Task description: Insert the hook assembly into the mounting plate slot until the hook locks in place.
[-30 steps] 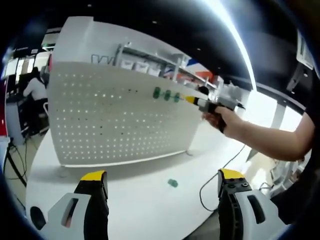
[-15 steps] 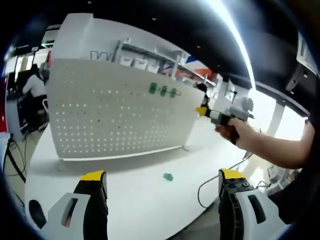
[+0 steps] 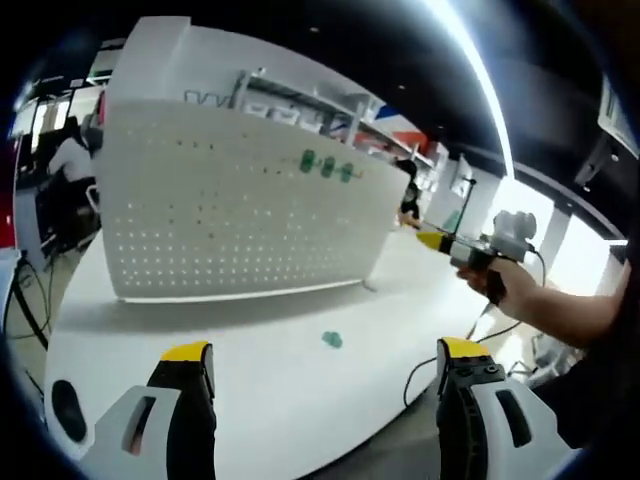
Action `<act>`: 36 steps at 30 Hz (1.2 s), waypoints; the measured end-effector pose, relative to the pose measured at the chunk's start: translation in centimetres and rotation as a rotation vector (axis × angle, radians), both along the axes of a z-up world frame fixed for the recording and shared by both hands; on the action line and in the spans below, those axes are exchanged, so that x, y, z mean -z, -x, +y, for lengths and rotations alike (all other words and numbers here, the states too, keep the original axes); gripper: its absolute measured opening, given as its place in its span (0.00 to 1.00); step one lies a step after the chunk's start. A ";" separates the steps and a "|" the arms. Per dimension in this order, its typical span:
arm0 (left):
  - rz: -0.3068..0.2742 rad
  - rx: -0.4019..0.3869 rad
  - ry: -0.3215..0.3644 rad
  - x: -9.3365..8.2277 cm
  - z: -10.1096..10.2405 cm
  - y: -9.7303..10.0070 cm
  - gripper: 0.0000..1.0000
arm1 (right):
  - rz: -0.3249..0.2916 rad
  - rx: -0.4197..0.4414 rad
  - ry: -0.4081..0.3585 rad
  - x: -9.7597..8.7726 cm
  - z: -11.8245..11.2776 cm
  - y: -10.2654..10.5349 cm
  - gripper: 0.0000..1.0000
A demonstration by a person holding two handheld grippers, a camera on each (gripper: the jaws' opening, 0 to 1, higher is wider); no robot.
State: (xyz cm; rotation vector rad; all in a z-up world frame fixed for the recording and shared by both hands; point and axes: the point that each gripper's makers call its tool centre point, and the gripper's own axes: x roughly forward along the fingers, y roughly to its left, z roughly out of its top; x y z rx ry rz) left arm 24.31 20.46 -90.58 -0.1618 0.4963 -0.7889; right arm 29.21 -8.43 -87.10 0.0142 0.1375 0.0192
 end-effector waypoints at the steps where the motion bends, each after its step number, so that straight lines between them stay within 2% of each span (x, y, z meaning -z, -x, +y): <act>1: 0.001 0.001 0.002 0.0 0.0 0.1 0.93 | 0.008 -0.001 -0.007 0.3 0.1 0.4 0.27; 5: 0.002 0.018 -0.010 0.1 -0.4 0.4 0.93 | 0.035 -0.026 0.012 1.6 0.9 2.2 0.27; 13: 0.026 0.033 -0.021 1.0 -0.8 1.0 0.93 | 0.069 -0.011 -0.018 3.3 0.4 4.5 0.27; 15: 0.030 0.035 -0.026 1.3 -0.9 1.1 0.93 | 0.072 -0.017 0.009 3.6 0.3 4.8 0.27; 23: 0.055 0.051 -0.043 2.2 -1.2 1.7 0.93 | 0.087 0.001 -0.006 4.2 -0.8 5.6 0.27; 28: 0.074 0.058 -0.055 2.9 -1.4 2.0 0.93 | 0.117 -0.030 0.033 5.4 -0.2 6.1 0.26; 36: 0.074 0.050 -0.071 3.0 -0.9 1.8 0.93 | 0.183 -0.079 0.014 7.7 1.2 7.3 0.27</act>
